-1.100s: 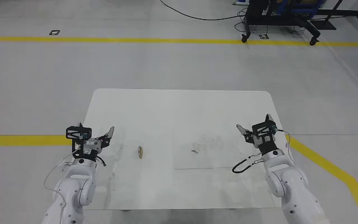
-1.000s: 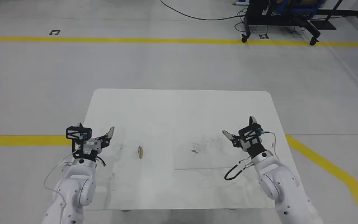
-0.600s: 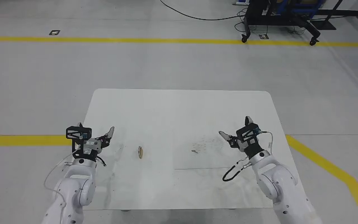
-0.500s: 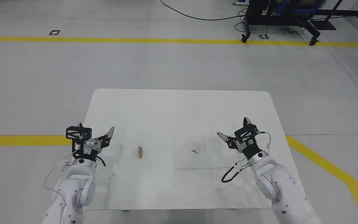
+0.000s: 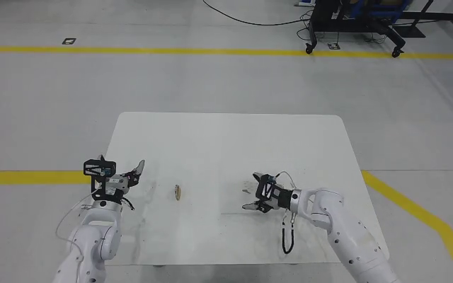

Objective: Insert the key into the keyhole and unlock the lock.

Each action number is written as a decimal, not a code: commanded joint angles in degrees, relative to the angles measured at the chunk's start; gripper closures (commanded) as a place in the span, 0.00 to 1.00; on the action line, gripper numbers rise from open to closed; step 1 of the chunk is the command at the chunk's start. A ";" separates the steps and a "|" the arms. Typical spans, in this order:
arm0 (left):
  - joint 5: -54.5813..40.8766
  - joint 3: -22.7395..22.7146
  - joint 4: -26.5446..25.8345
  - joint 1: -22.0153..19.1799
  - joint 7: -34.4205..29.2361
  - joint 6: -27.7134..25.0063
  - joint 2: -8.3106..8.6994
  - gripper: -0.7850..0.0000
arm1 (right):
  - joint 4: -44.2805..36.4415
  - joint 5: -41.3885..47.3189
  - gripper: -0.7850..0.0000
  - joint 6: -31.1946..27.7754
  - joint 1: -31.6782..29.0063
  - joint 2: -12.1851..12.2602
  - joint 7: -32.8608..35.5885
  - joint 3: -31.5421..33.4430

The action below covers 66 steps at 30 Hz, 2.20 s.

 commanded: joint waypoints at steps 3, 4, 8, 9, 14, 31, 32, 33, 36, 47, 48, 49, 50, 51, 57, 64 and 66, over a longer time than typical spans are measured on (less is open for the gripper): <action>0.00 0.00 0.00 0.00 0.00 0.00 0.00 0.00 | 1.17 -2.79 0.74 -1.05 2.57 -0.03 0.02 -1.75; 0.00 0.00 0.00 0.00 0.00 0.00 0.00 0.00 | 1.22 -3.85 0.75 -1.56 3.02 0.00 -0.05 -2.25; 0.00 0.00 0.00 0.00 0.00 0.00 0.00 0.00 | 2.07 -6.86 0.74 -1.70 4.74 -0.12 1.42 -4.54; 0.00 0.00 0.00 0.00 0.00 0.00 0.00 0.00 | 2.37 -7.13 0.75 -1.87 5.22 -0.17 1.73 -5.06; 0.00 0.00 0.00 0.00 0.00 0.00 0.00 0.00 | 3.68 -7.32 1.00 -0.63 6.72 -0.41 2.82 -6.59; 0.00 0.00 0.00 0.00 0.00 0.00 0.00 0.00 | 1.45 -5.44 1.00 2.63 3.65 0.75 -5.31 -3.02; 0.00 0.00 0.00 0.00 0.00 0.00 0.00 0.00 | 1.54 -5.23 1.00 2.90 3.54 0.78 -5.60 -2.78; 0.00 0.00 0.00 0.00 0.00 0.00 0.00 0.00 | 1.54 -5.23 1.00 2.90 3.54 0.78 -5.60 -2.78; 0.00 0.00 0.00 0.00 0.00 0.00 0.00 0.00 | 1.54 -5.23 1.00 2.90 3.54 0.78 -5.60 -2.78; 0.00 0.00 0.00 0.00 0.00 0.00 0.00 0.00 | 1.54 -5.23 1.00 2.90 3.54 0.78 -5.60 -2.78; 0.00 0.00 0.00 0.00 0.00 0.00 0.00 0.00 | 1.54 -5.23 1.00 2.90 3.54 0.78 -5.60 -2.78; 0.00 0.00 0.00 0.00 0.00 0.00 0.00 0.00 | 1.54 -5.23 1.00 2.90 3.54 0.78 -5.60 -2.78; 0.00 0.00 0.00 0.00 0.00 0.00 0.00 0.00 | 1.54 -5.23 1.00 2.90 3.54 0.78 -5.60 -2.78; 0.00 0.00 0.00 0.00 0.00 0.00 0.00 0.00 | 1.54 -5.23 1.00 2.90 3.54 0.78 -5.60 -2.78; 0.00 0.00 0.00 0.00 0.00 0.00 0.00 0.00 | 1.54 -5.23 1.00 2.90 3.54 0.78 -5.60 -2.78; 0.00 0.00 0.00 0.00 0.00 0.00 0.00 0.00 | 1.54 -5.23 1.00 2.90 3.54 0.78 -5.60 -2.78; 0.00 0.00 0.00 0.00 0.00 0.00 0.00 0.00 | 1.54 -5.23 1.00 2.90 3.54 0.78 -5.60 -2.78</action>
